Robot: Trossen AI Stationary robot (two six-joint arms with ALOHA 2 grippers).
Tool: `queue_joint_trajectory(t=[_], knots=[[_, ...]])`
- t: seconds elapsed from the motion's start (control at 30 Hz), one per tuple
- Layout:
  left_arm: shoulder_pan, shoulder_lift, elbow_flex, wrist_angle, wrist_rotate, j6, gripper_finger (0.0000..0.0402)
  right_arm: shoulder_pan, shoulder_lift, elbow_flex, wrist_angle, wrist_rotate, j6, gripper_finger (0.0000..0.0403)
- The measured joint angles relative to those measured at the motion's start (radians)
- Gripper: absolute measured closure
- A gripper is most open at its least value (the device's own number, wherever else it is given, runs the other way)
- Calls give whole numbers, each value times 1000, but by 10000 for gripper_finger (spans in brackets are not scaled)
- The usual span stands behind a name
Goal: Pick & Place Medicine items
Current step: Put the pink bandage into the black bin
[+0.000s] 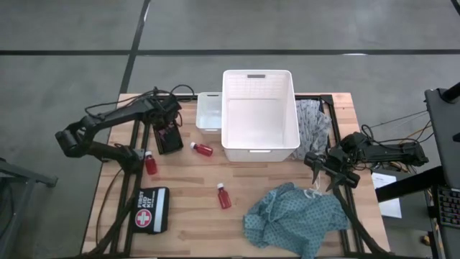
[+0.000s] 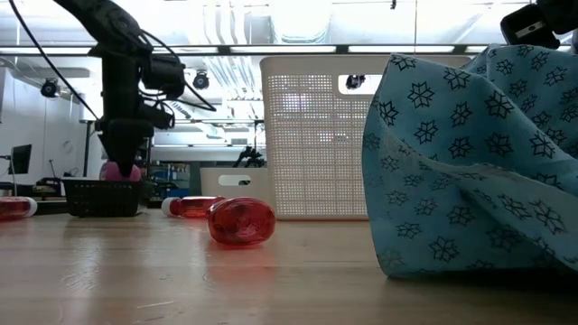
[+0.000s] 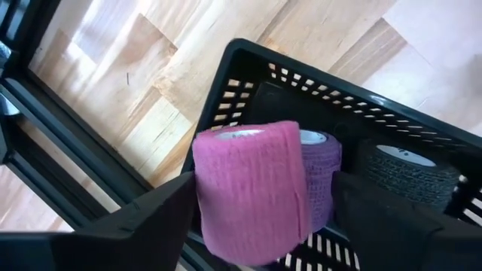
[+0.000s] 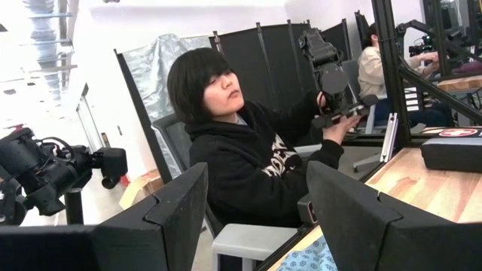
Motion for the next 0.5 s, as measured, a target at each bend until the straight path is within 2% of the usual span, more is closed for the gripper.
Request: queue_joint_trajectory(t=[0.5], knots=[[-3, -1, 60, -56, -7, 1, 78, 0, 0, 0, 0, 0, 0, 179]])
